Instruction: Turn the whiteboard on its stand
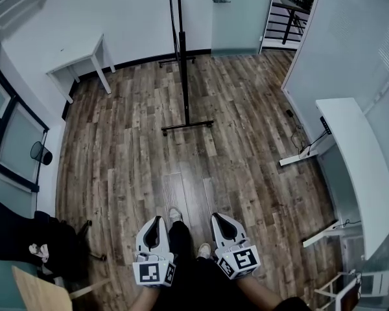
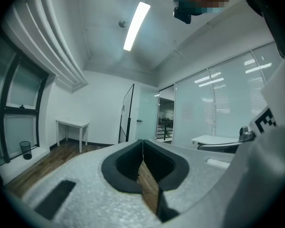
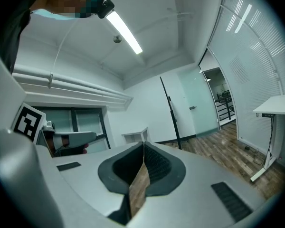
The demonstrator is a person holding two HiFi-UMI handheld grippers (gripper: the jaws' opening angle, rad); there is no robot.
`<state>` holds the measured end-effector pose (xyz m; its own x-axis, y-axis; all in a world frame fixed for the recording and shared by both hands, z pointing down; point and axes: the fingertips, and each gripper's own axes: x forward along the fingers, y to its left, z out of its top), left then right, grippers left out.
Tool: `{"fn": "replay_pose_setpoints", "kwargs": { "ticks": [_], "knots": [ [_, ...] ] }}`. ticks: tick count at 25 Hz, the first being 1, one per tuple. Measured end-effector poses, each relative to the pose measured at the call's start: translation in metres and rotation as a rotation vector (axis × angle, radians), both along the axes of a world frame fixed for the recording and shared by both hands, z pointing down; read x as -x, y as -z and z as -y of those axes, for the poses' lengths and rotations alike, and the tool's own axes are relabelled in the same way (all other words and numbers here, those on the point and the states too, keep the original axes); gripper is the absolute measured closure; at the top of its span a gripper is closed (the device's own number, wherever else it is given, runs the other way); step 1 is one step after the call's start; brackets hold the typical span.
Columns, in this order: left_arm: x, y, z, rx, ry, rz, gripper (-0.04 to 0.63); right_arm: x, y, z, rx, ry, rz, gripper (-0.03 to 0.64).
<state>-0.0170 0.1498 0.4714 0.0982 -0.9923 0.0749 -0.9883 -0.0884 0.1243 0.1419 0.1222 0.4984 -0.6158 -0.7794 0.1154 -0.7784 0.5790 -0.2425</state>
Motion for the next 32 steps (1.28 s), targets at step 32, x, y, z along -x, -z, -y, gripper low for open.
{"fn": "replay_pose_setpoints", "kwargs": {
  "ticks": [32],
  "knots": [
    [0.147,0.000,0.352,-0.014,-0.162,-0.019,0.577,0.162,0.002,0.356,0.005,-0.100,-0.061,0.601]
  ]
}}
